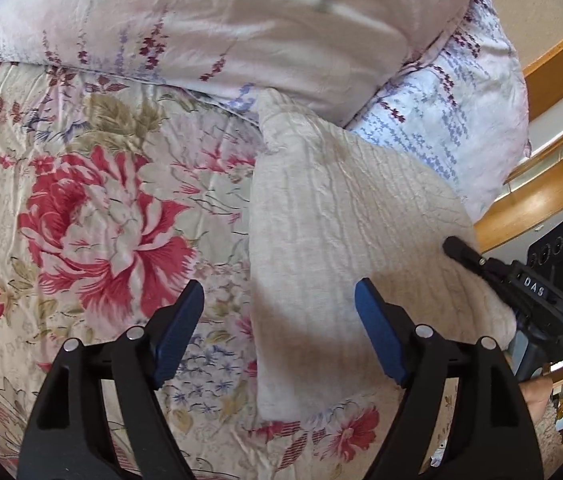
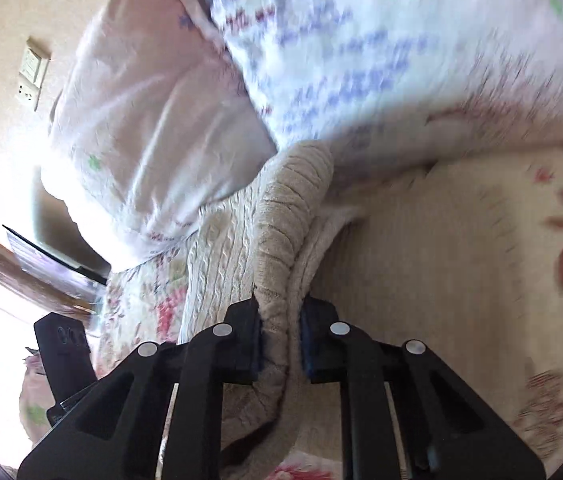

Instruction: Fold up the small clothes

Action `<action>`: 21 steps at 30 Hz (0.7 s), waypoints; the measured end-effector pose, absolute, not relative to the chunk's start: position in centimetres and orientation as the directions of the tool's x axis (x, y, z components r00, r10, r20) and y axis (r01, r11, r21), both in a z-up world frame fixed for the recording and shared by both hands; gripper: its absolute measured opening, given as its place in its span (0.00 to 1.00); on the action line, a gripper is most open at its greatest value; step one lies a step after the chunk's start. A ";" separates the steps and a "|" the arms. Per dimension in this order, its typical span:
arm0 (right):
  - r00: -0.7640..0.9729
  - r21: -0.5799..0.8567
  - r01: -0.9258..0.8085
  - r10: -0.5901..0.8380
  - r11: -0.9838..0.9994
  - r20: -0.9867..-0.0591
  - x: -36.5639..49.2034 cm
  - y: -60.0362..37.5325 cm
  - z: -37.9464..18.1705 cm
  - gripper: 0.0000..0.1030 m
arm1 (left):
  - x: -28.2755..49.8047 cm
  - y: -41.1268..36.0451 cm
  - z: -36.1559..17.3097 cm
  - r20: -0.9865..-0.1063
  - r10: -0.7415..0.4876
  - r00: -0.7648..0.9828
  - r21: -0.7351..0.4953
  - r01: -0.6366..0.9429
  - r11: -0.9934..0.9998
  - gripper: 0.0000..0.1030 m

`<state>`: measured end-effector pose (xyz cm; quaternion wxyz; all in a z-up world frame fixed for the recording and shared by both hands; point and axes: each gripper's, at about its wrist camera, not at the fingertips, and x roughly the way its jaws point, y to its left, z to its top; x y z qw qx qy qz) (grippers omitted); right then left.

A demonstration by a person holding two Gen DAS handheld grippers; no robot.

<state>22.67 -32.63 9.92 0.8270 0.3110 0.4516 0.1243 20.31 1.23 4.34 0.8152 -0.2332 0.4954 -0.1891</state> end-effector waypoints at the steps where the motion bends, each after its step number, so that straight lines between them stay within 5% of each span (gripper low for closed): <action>1: 0.579 0.601 0.076 0.456 0.795 -0.676 22.4 -33.5 10.8 0.15 | 20.2 0.9 4.5 -0.712 -0.550 0.436 -0.574 0.091 0.814 0.76; 6: 0.627 0.522 0.145 0.330 0.841 -0.706 20.2 -37.5 11.6 0.15 | 19.5 -0.8 5.1 -0.694 -0.589 0.415 -0.580 0.162 0.798 0.76; 11: 0.507 0.505 0.276 0.322 0.818 -0.799 18.4 -39.8 5.5 0.15 | 19.2 -2.4 4.5 -0.707 -0.603 0.369 -0.572 0.202 0.795 0.76; 16: 0.596 0.572 0.257 0.338 0.779 -0.728 17.3 -40.5 6.8 0.15 | 18.7 -3.2 4.2 -0.706 -0.626 0.332 -0.582 0.232 0.779 0.75; 21: 0.545 0.521 0.272 0.317 0.809 -0.776 17.5 -40.3 5.3 0.15 | 18.7 -3.6 3.4 -0.708 -0.641 0.297 -0.602 0.220 0.767 0.72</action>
